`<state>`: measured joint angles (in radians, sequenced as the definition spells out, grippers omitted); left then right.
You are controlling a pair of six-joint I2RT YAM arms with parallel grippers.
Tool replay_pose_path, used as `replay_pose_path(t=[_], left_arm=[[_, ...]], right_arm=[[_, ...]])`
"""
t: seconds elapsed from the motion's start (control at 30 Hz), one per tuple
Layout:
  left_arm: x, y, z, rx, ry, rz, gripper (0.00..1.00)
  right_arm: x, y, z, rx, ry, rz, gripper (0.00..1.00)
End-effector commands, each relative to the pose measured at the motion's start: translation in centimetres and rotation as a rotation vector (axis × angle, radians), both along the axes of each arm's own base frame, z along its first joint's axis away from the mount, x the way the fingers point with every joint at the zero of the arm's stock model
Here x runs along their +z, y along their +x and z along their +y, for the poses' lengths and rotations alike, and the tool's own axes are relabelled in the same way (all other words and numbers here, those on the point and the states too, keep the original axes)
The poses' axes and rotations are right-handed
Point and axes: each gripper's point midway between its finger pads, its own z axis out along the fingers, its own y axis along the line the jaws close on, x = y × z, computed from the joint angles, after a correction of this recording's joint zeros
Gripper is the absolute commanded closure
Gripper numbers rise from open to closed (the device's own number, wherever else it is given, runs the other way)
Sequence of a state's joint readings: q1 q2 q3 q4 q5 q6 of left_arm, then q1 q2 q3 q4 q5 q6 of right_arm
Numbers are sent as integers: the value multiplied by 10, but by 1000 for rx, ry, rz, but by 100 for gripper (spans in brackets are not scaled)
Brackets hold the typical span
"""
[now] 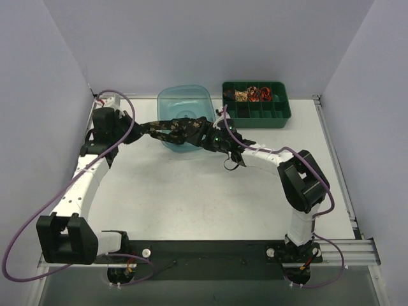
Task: Roll the ties
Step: Pick up the tie from the bin.
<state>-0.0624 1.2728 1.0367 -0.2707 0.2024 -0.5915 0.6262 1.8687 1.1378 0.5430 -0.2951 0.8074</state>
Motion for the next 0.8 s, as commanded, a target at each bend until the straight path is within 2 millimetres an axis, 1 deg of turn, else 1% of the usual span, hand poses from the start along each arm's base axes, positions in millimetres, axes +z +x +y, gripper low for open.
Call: replay_pose_path(t=[0.0,0.03,0.07,0.13,0.17,0.2,0.23,0.27,0.3,0.37,0.4,0.43,0.47,0.5,0.53,0.57,0.63,0.67,0.7,0.73,0.77], left_arm=[[54,-6,-4,-74,29,-78,100],[59,-6,-4,-81,39,-88,100],[75,-3,-5,-89,43,-122,100],[88,-4,-5,-106,56,-140,100],[97,-2,-6,-111,54,-156,100],[117,-1,-7,-112,55,-196,100],[127,1,-8,-119,52,-215,100],[138,1,-10,-130,45,-237,100],[163,1,-11,-134,42,-290,100],[182,4,-15,-143,32,-323,100],[195,4,-18,-151,28,-347,100],[215,4,-20,-156,21,-388,100],[226,3,-26,-176,12,-414,100],[245,0,-30,-184,-1,-458,100],[253,0,-35,-196,-12,-477,100],[261,-3,-45,-222,-26,-497,100],[282,-6,-58,-247,-61,-556,100],[288,-6,-64,-261,-73,-571,100],[298,-12,-78,-296,-91,-598,100],[300,-8,-86,-311,-102,-597,100],[319,-15,-94,-334,-113,-641,100]], right_arm=[[53,-6,-5,45,4,-118,41],[54,-7,-7,46,-6,-131,41],[60,-8,-10,43,-7,-146,41],[58,-9,-16,35,-25,-145,41],[62,-9,-19,32,-21,-154,41],[63,-10,-20,30,-25,-157,41],[61,-11,-23,30,-29,-154,41],[66,-11,-25,35,-30,-168,41],[66,-12,-27,38,-38,-172,41],[72,-14,-33,28,-60,-197,41],[73,-15,-35,29,-66,-201,41],[76,-16,-37,30,-70,-208,41],[81,-19,-40,30,-77,-221,41],[84,-20,-41,37,-87,-235,42],[85,-22,-42,43,-96,-240,42],[91,-24,-44,45,-96,-257,42],[92,-27,-48,49,-113,-269,43],[98,-29,-49,46,-107,-285,44],[95,-31,-51,48,-114,-284,45],[96,-32,-52,50,-115,-291,46],[100,-35,-53,57,-116,-304,46]])
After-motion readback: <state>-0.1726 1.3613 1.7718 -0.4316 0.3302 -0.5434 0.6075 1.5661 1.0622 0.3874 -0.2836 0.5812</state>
